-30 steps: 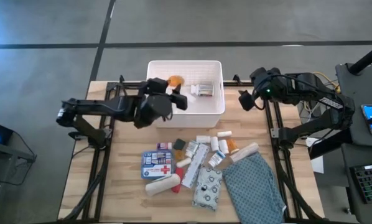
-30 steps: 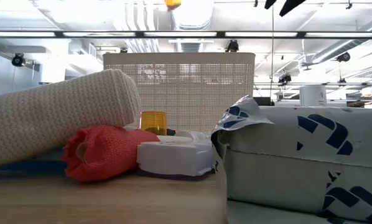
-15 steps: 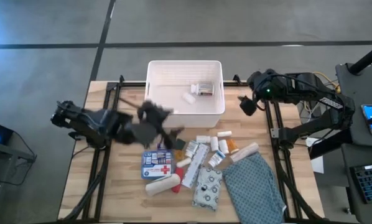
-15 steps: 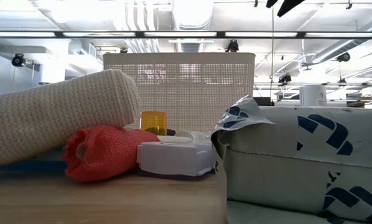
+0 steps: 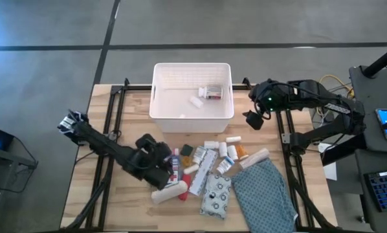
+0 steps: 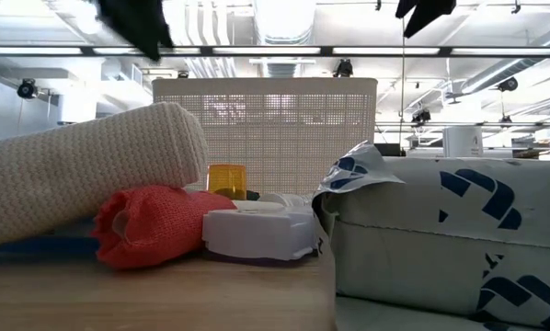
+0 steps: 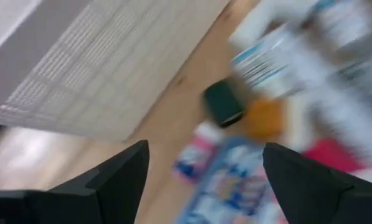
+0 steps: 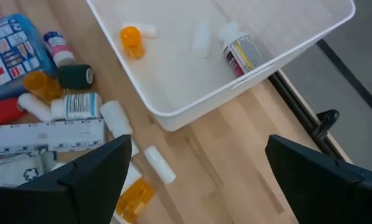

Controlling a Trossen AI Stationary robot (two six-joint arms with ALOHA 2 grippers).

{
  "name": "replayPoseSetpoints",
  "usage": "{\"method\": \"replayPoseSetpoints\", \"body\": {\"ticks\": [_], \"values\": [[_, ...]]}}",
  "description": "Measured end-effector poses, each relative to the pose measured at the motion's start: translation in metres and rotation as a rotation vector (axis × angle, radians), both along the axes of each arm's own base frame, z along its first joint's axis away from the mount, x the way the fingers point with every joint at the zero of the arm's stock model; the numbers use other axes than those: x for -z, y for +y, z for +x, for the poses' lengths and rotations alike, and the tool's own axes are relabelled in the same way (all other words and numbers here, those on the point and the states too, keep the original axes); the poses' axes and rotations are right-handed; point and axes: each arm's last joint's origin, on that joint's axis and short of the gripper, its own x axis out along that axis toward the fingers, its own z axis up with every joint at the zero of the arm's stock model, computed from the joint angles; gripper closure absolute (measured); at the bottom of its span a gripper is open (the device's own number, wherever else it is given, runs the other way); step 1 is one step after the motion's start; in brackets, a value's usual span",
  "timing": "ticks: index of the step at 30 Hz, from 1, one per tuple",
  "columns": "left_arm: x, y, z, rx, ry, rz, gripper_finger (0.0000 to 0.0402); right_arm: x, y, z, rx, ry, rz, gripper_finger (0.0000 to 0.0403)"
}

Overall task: Pick & place medical supplies in basket/bin
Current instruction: Put the pink bottle into the white bin

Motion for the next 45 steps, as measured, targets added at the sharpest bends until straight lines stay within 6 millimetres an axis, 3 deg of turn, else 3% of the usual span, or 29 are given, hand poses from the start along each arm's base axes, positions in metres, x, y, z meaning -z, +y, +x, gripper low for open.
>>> {"method": "replayPoseSetpoints", "body": {"ticks": [4,10,13,17,21,28,45], "values": [[0.032,0.021,-0.002,-0.006,0.105,0.044,0.0129,0.005,-0.001,0.007,0.0,0.025,0.004,0.0044],[0.067,0.034,0.011,0.276,0.173,0.008,0.0157,0.01,-0.002,0.014,0.009,0.047,0.022,0.0044],[0.078,0.047,0.01,0.313,0.238,0.03,0.0166,0.011,-0.002,0.014,0.009,0.051,0.026,0.0044],[0.083,0.067,0.007,0.303,0.277,-0.034,0.0168,0.011,-0.002,0.014,0.009,0.051,0.026,0.0044],[0.087,0.082,0.01,0.404,0.273,-0.109,0.0168,0.012,-0.002,0.014,0.01,0.055,0.026,0.0044],[0.092,0.098,0.012,0.481,0.298,-0.153,0.0168,0.021,-0.002,0.015,0.024,0.082,0.029,0.0044],[0.121,0.102,0.002,0.463,0.254,-0.261,0.0168,0.023,-0.002,0.016,0.063,0.073,0.041,0.0044]]}}
